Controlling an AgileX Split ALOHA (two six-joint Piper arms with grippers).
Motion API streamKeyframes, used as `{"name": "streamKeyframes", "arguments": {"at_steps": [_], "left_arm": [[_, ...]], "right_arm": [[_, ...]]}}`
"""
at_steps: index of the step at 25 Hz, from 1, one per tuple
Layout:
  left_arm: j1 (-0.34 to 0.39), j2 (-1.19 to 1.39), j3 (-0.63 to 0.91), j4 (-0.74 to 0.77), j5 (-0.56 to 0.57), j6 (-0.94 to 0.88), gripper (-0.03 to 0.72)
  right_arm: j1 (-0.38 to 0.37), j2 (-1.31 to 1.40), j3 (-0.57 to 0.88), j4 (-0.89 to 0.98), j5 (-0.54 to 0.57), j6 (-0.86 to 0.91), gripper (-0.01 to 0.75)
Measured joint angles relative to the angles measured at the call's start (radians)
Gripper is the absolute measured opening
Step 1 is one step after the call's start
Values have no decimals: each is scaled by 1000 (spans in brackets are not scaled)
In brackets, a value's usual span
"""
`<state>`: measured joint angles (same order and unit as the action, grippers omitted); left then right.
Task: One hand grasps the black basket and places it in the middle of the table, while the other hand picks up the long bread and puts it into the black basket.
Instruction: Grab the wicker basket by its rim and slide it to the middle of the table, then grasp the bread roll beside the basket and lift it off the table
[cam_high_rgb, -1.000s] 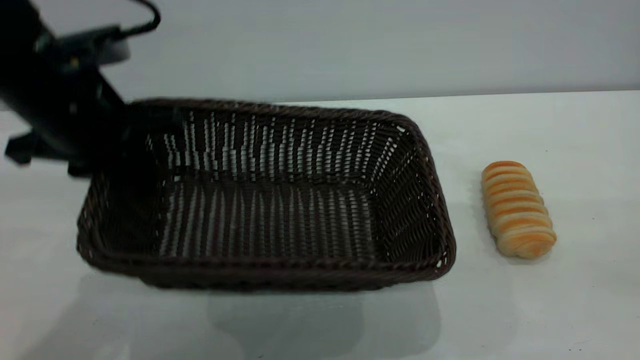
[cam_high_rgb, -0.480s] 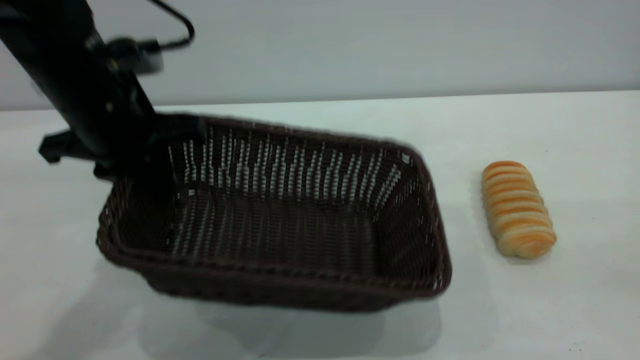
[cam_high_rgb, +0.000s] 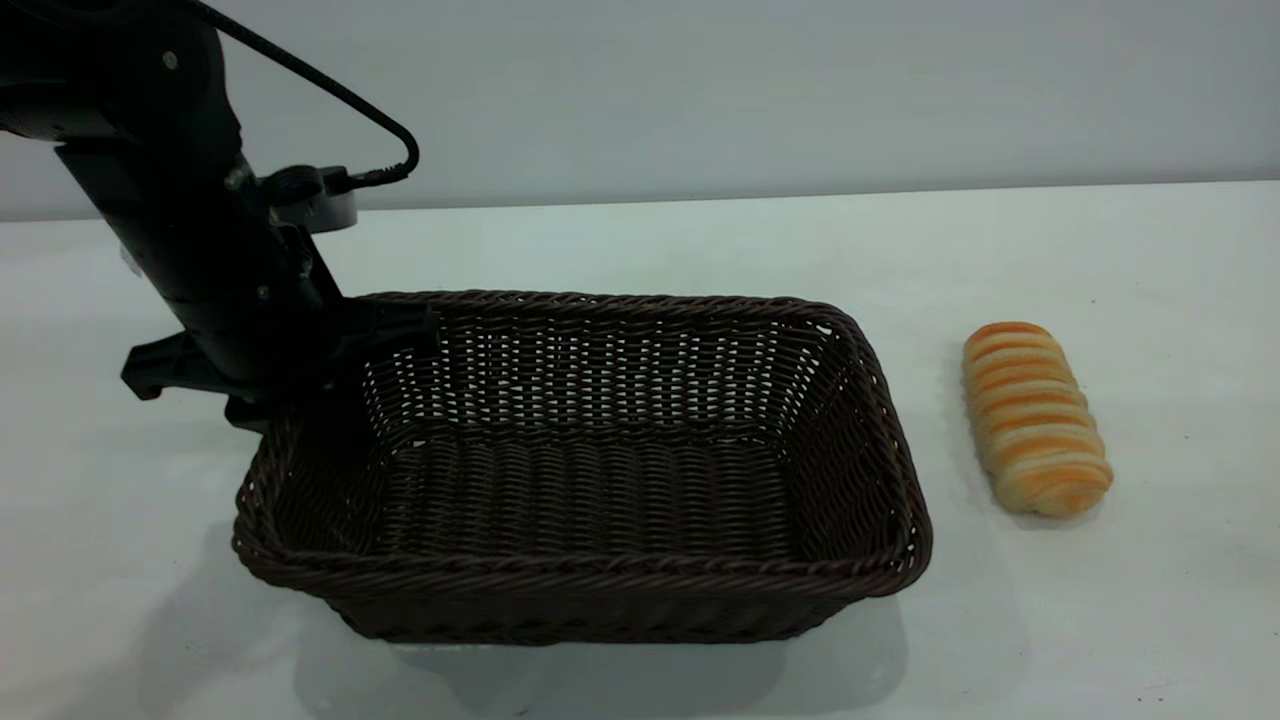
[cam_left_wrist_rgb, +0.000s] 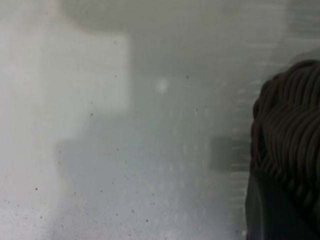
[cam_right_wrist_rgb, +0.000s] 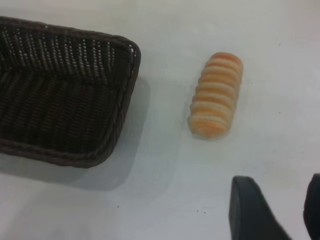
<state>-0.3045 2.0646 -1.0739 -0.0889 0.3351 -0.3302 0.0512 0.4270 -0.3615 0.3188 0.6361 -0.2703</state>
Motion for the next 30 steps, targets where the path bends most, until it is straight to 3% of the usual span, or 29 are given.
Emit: {"name": "streamKeyframes", "arguments": {"at_steps": [3,9,12,24,30], "left_arm": [[0,1,0,-1,7,-6,209],[0,3,0,4,48,-48,507],[0,3,0,4,75,-51,592],[0,-197,0,103,159,-100,611],[-1,-400,0,100,179,-102,595]], "right_arm": [[0,0,0,0,0,0,253],[0,0,0,6,0,0,253],[0,0,0,7,0,-1,253],[0,0,0,13,0,-7,253],[0,48,0,82,-26,-48,299]]}}
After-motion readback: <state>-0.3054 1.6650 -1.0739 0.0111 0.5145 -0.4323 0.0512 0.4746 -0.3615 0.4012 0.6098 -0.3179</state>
